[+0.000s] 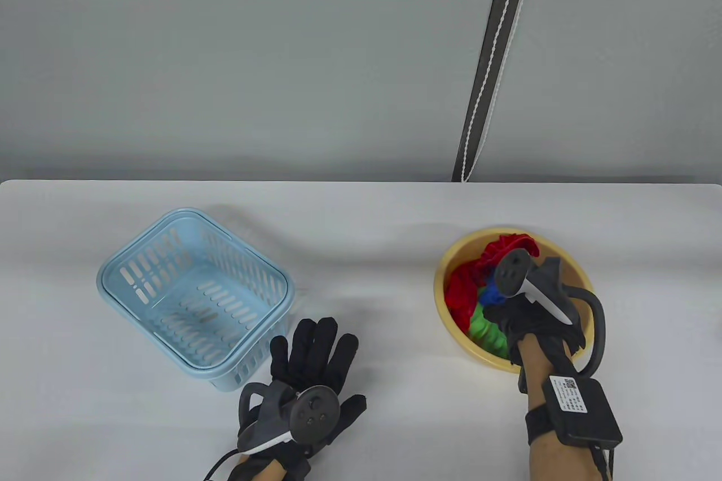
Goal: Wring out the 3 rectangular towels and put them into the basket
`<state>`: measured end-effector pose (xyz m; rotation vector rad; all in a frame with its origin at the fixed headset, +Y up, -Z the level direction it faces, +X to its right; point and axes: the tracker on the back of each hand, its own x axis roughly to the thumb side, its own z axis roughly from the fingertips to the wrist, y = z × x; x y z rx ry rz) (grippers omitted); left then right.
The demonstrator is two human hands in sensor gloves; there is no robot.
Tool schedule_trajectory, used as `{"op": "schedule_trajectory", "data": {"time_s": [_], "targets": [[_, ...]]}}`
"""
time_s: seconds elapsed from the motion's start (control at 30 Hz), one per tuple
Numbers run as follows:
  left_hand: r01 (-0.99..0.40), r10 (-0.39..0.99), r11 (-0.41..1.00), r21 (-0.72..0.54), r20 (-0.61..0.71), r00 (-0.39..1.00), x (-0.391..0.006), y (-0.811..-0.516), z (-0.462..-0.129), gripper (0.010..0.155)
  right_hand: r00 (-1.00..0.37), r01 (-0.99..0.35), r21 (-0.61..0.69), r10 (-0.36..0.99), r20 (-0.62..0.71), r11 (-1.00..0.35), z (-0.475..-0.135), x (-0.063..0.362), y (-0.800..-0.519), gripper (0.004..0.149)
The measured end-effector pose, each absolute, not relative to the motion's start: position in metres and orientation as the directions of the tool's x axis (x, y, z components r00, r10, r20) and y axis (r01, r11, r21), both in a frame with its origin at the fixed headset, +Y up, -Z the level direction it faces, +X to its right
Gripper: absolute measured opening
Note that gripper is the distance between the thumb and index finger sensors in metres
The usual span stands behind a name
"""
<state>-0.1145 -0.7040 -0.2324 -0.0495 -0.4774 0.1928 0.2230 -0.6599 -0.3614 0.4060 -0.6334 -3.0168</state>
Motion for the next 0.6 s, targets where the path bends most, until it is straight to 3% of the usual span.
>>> {"op": "schedule_trajectory", "data": {"time_s": [0.13,0.3,0.47,0.6], "targets": [[-0.170,0.198,0.980,-0.102,0.444,0.874,-0.115,-0.705,-0.233,0.093,-0.953,0.056,0.447,-0.182,-0.244,-0.893,-0.371,0.221,-0.682,0.088],[-0.179,0.205,0.979,-0.101,0.441,0.874,-0.116,-0.704,-0.234,0.093,-0.961,0.034,0.375,-0.134,-0.242,-0.926,-0.376,0.223,-0.684,0.055],[-0.175,0.205,0.979,-0.108,0.444,0.872,-0.115,-0.704,-0.234,0.093,-0.966,-0.087,0.277,0.014,-0.257,-0.957,-0.367,0.231,-0.659,0.048],[-0.171,0.202,0.979,-0.107,0.452,0.869,-0.114,-0.703,-0.233,0.093,-0.939,-0.284,0.107,0.255,-0.231,-0.953,-0.349,0.238,-0.623,0.047]]}}
